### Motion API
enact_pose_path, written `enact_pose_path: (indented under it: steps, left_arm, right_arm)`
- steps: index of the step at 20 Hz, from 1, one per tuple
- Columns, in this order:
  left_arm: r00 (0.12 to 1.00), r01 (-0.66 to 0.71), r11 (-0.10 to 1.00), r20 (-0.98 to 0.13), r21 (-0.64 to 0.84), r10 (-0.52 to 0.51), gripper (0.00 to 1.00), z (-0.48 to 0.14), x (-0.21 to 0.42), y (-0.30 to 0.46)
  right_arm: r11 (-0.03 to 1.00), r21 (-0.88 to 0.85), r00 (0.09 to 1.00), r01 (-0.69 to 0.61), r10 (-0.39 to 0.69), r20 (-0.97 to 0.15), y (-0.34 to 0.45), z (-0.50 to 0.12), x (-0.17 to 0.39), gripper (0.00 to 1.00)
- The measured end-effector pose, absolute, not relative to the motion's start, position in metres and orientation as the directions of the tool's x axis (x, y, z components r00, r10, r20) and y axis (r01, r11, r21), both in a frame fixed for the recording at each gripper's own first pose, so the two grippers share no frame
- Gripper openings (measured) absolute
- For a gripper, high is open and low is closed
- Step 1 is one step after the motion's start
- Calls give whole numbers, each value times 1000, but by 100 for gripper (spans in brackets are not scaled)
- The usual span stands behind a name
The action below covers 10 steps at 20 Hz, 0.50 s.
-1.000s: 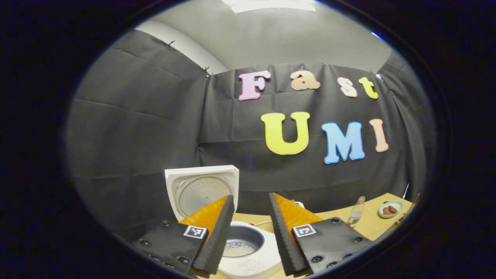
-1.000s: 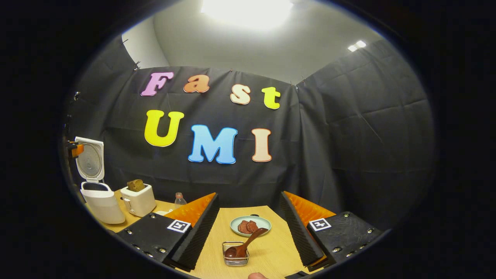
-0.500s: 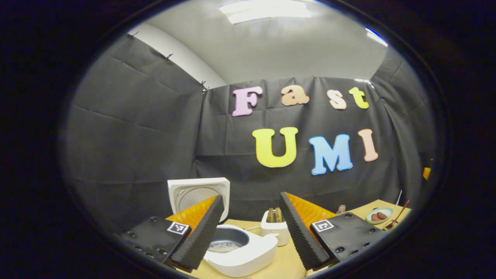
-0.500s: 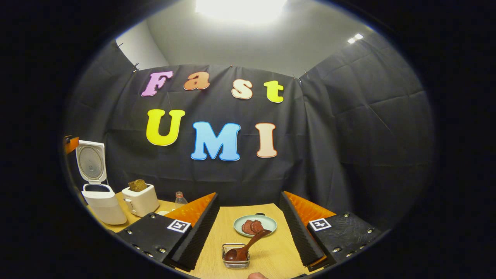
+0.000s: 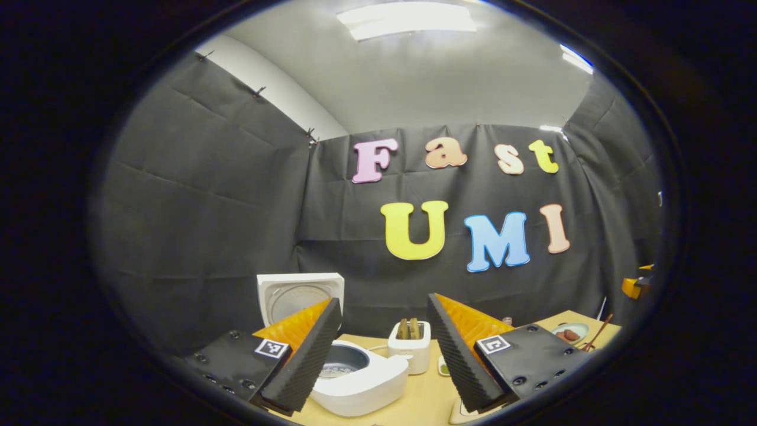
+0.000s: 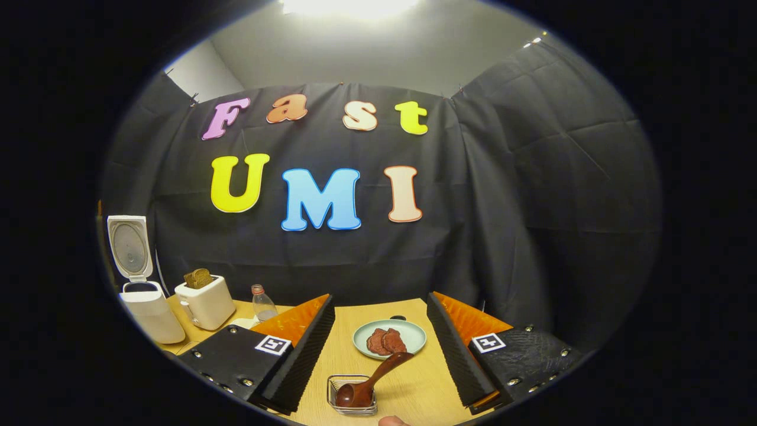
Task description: Close the left gripper, press the button to open the rice cooker; take a wooden spoon from the chopstick holder with the right hand, scoop a spoonful of rice and pour it into the rice cooker, then put the wooden spoon back into the chopstick holder.
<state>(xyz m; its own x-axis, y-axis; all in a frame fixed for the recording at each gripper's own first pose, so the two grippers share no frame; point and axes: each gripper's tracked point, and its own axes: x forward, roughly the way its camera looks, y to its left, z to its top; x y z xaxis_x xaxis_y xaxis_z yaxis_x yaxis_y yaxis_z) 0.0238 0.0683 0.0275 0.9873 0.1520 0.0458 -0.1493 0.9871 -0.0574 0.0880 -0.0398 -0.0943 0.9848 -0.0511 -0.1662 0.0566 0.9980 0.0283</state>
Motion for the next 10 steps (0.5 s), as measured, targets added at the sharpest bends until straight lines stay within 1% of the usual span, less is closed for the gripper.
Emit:
enact_pose_path:
  steps: [1,2,6,10]
  left_arm:
    - [986,-157,986,42,-52,159,95,28,22,69]
    - [986,-161,986,41,-45,163,100,29,22,69]
    - [984,-176,984,17,-19,176,100,26,18,72]
    - [978,-207,978,1,-10,207,100,21,16,76]
  right_arm:
    - [998,33,981,61,-54,-185,-42,-103,93,95]
    - [997,36,977,61,-52,-207,-43,-113,96,95]
    - [993,91,954,79,-49,-297,-50,-150,109,96]
    - [977,184,913,111,-27,-406,-54,-193,113,96]
